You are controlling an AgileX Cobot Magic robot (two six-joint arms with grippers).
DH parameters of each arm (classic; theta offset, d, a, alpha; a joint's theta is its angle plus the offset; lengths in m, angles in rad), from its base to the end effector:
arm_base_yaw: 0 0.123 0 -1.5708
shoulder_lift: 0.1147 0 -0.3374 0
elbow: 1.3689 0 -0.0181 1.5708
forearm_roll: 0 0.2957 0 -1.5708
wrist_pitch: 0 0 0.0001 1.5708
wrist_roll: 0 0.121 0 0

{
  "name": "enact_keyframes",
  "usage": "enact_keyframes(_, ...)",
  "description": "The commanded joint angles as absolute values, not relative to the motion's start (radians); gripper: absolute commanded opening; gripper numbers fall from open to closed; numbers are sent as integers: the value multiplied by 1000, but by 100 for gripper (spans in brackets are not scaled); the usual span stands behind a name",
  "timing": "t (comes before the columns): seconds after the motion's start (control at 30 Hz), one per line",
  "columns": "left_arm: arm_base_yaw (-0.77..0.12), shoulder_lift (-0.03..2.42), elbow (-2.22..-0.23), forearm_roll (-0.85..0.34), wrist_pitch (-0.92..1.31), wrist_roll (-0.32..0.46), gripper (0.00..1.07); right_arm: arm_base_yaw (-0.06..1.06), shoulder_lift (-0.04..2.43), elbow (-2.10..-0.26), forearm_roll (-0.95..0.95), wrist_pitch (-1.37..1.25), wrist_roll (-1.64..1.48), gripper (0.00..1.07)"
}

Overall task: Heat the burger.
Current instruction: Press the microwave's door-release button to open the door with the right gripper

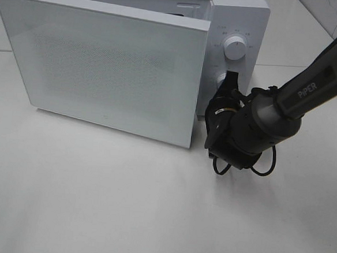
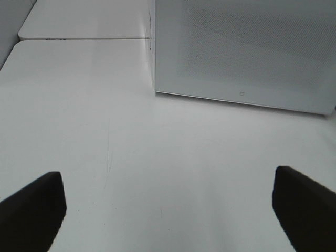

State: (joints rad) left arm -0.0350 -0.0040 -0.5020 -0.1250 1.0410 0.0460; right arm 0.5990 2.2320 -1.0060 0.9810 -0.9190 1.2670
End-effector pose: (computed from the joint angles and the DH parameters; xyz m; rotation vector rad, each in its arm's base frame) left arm 0.0078 -0.0133 0.2888 0.0863 2.0134 -0.1420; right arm 0.4215 0.1910 0.0585 1.6485 1.2546 0.9413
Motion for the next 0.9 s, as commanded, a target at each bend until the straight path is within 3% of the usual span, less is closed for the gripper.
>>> enact_keyframes(0.03,-32,-24,-501,-129,1038,47,100,548,2224,-1098,830,-1147,1272,0)
enact_keyframes(0.43,-32,-24,-501,-129,1038,47,100,551,2190,-1074,837,-1085,1230,0)
enact_keyframes(0.9,-32,-24,-501,-129,1038,47,100,551,2063,-939,857,-767,1097,0)
